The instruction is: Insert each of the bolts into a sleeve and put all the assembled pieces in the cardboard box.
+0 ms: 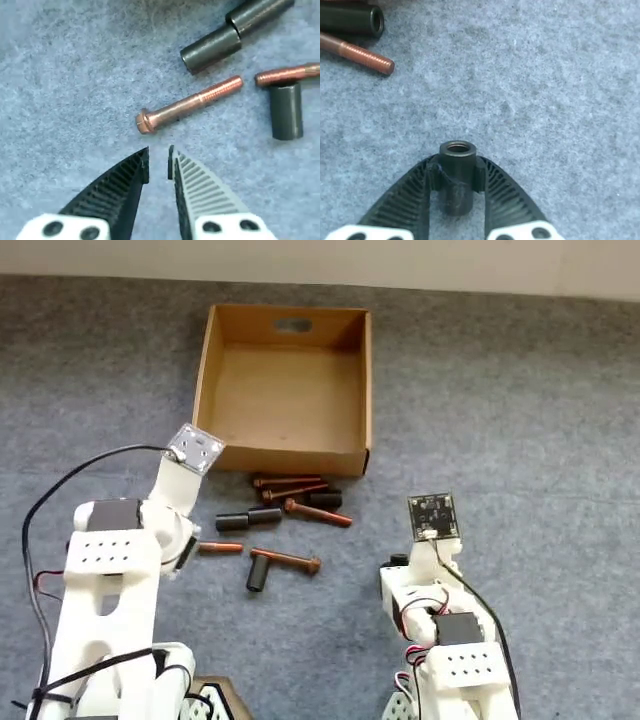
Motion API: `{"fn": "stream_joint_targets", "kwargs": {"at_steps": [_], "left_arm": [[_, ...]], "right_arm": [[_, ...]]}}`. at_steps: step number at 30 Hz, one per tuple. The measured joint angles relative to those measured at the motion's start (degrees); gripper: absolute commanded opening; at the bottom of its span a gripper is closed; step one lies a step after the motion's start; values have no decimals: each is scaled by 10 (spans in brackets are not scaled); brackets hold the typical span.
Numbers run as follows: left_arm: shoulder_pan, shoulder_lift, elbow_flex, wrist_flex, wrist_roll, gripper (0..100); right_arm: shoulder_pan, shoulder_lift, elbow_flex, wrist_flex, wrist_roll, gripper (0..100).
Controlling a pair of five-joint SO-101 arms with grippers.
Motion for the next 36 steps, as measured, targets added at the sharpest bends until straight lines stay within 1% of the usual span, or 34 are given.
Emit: {"fn": "stream_joint_targets", "kwargs": {"at_steps": [2, 7, 9, 10, 14, 19, 25, 30, 32, 35, 36], "left_arm": [[1, 0, 0, 3, 87, 228], [3, 0, 30, 3, 369, 242], [4, 0, 42, -10, 449, 242], [3, 0, 49, -19, 471, 242], [3, 0, 91, -74, 520, 242], [3, 0, 125, -142, 553, 242], [3, 0, 130, -185, 591, 242], [3, 0, 148, -191, 588, 242], [3, 0, 156, -191, 564, 242], [3, 0, 165, -191, 509, 242], [3, 0, 167, -191, 502, 242]], "right_arm": [[0, 0, 0, 0, 0, 5], [0, 0, 0, 0, 0, 5], [0, 0, 0, 0, 8, 5], [0, 0, 0, 0, 13, 5], [0, 0, 1, 0, 20, 5], [-1, 0, 1, 0, 20, 5], [-1, 0, 1, 0, 20, 5], [-1, 0, 1, 0, 20, 5], [-1, 0, 1, 0, 20, 5], [-1, 0, 1, 0, 20, 5], [-1, 0, 1, 0, 20, 5]]}}
